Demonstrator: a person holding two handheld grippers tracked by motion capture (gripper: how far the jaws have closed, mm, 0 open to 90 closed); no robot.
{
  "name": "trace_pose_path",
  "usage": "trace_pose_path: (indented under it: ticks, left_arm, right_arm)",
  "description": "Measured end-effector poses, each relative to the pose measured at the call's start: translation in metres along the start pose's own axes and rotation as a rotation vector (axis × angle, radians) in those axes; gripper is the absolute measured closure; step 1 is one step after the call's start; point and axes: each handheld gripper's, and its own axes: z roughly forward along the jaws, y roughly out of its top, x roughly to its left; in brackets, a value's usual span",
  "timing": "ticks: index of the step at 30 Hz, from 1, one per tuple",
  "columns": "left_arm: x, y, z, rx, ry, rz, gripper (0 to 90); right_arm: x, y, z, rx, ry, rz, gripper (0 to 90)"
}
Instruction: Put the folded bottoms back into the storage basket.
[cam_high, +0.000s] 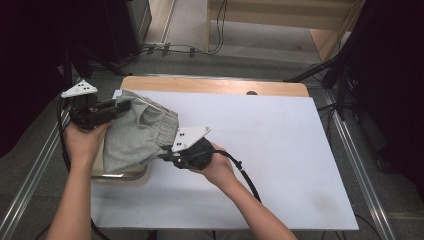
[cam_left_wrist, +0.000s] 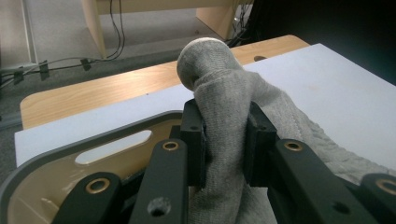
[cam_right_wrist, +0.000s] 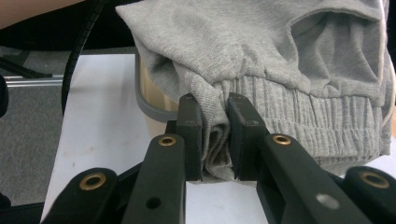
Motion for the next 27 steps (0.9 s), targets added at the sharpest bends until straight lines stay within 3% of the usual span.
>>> trace_pose_path:
  ticks: [27]
  left_arm:
    - [0.027,-0.007,-0.018,-0.012,0.031,-0.024,74.0]
  right_arm:
    - [0.006,0.023,0.032,0.013,0.023,-0.016,74.4]
